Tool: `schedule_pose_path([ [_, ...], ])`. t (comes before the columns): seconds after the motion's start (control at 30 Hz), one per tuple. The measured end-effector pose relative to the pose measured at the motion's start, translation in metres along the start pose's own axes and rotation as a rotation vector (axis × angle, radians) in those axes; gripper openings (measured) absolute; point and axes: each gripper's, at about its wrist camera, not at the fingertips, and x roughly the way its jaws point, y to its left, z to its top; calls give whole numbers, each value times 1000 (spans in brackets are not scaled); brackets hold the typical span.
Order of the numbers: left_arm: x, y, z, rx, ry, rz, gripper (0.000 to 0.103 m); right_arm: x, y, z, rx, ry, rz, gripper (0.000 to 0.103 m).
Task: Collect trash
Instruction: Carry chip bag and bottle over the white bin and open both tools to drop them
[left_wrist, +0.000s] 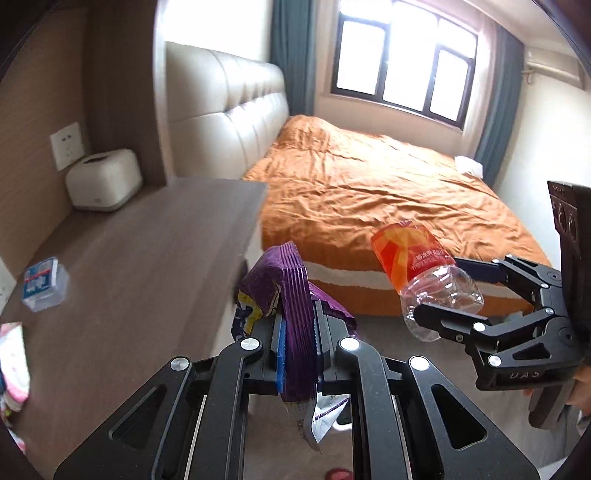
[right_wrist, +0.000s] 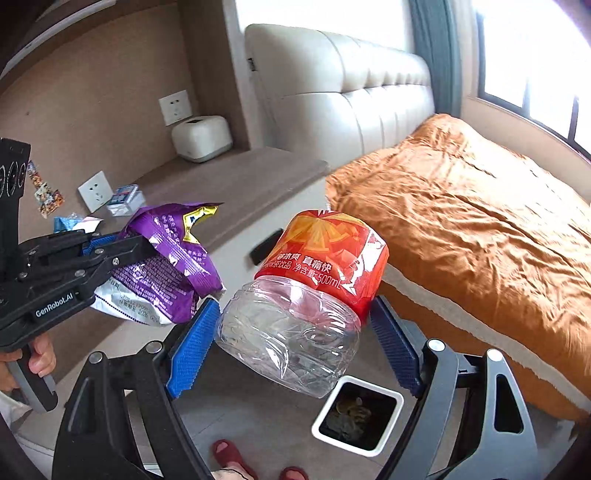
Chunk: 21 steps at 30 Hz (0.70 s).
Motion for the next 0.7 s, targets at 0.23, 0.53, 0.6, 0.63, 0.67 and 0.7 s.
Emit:
schedule_pose_path([
  [0.23, 91, -71, -40, 52, 140, -175, 11, 6, -72, -51, 127, 78, -77, 83],
  [0.53, 227, -129, -132, 114, 307, -330, 11, 84, -134, -138, 198, 201, -46, 83],
  [0.6, 251, -132, -152, 130, 343, -343, 19, 110, -145, -158, 213, 232, -25, 83],
  [0.63, 265, -132, -164, 127, 349, -353, 46, 122, -149, -166, 216, 246, -15, 84],
  [0.67, 273, -129, -174, 123, 357, -354, 66, 133, -152, -174, 216, 260, -11, 84],
  [0.7, 281, -127, -180, 120, 361, -345, 92, 144, -155, -183, 216, 270, -22, 89],
])
